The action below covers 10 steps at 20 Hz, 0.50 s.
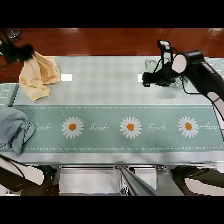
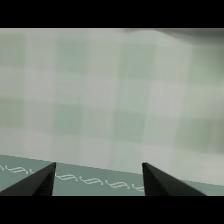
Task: Fold the shirts.
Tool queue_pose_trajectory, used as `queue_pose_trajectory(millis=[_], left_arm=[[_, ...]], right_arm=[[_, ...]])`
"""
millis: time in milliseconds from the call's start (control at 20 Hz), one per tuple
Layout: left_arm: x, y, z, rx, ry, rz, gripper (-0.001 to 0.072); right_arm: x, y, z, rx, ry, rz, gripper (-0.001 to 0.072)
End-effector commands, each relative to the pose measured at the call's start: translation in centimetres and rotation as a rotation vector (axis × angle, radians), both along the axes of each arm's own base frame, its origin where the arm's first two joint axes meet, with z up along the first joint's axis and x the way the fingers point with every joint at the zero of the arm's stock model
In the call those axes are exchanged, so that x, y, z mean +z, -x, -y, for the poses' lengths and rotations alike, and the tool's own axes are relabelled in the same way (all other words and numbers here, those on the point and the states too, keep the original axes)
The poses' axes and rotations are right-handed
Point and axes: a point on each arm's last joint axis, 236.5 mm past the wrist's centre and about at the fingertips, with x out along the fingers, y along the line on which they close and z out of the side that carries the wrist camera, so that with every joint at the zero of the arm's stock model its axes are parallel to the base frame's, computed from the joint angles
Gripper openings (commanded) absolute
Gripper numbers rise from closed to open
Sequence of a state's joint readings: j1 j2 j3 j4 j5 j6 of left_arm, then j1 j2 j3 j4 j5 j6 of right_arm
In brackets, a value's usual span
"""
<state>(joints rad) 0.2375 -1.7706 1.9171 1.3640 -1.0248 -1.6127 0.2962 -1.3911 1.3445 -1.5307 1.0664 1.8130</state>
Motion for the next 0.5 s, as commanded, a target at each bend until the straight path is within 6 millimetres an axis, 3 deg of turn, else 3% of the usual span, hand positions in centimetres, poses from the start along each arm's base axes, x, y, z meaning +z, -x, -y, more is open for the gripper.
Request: queue_pose_trajectory(millis=[0,200,450], left_arm=[[13.7,1.5,4.2,-0.097,-0.009,0.3,0.0029],[23.6,6.1,8.7,-0.201,-0.058,0.488,0.0029],[32.6,12.5,16.0,-0.341,-0.031,0.697,0.0029]], right_arm=[[3.7,1.0,0.2,0.002,-0.02,0.061,0.0618],[8.1,2.2,0.5,0.003,-0.049,0.15,0.0618],[13.9,4.8,1.3,0.005,-0.086,0.269,0.0618]])
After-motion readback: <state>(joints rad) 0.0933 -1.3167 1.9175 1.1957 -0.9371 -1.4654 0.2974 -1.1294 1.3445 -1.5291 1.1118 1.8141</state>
